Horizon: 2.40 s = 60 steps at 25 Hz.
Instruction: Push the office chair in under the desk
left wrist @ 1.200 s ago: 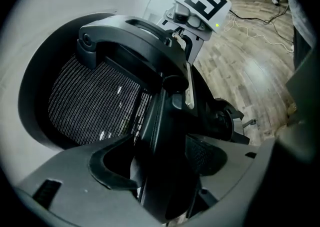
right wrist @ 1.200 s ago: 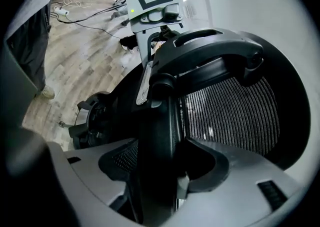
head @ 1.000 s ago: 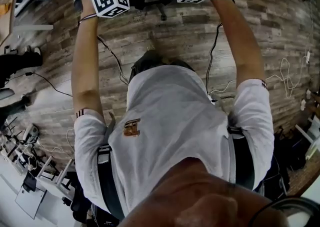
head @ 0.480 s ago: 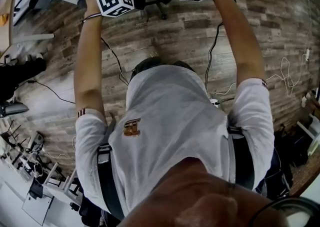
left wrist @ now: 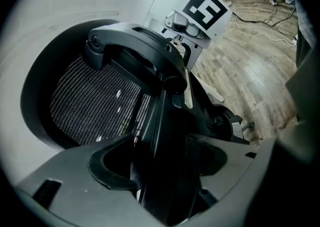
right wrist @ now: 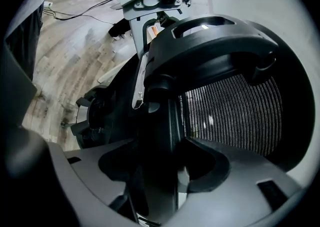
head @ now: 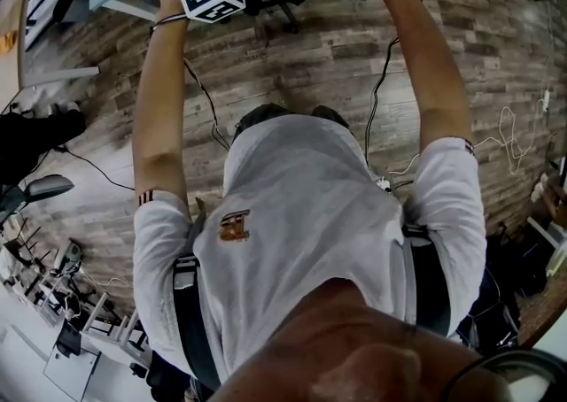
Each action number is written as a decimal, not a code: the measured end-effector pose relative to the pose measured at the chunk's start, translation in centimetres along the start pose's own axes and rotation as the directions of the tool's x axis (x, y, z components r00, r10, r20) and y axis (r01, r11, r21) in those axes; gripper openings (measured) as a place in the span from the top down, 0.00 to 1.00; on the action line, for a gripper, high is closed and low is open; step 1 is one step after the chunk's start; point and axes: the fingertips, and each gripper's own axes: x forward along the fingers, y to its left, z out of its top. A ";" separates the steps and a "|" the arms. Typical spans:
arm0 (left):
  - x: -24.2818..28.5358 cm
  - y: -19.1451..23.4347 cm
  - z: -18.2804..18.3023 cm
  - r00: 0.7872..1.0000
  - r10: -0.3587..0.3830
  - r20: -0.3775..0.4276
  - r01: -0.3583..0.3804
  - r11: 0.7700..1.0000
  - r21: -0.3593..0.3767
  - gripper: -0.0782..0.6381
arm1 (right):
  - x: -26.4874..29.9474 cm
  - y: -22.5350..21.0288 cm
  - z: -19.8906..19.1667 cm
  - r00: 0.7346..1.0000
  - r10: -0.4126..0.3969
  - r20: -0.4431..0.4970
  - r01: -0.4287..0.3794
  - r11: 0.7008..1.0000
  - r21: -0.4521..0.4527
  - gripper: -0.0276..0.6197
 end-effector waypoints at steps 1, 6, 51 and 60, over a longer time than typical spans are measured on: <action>0.4 0.2 -0.3 1.000 0.000 0.001 0.000 1.000 0.001 0.43 | 0.5 -0.1 0.0 1.000 0.002 -0.001 -0.002 1.000 0.002 0.56; 2.5 1.4 -1.5 1.000 -0.001 0.010 0.001 1.000 0.002 0.43 | 2.9 -1.1 0.1 1.000 -0.007 -0.012 0.007 1.000 0.015 0.56; -10.6 4.3 7.6 0.921 0.126 0.369 0.138 0.780 -0.610 0.46 | -11.5 -4.9 2.4 0.942 -0.047 0.332 -0.182 0.761 0.622 0.57; -17.3 4.3 12.7 0.827 0.311 0.469 0.274 0.505 -0.819 0.69 | -19.9 -5.6 5.3 0.796 -0.248 0.552 -0.413 0.446 0.794 0.84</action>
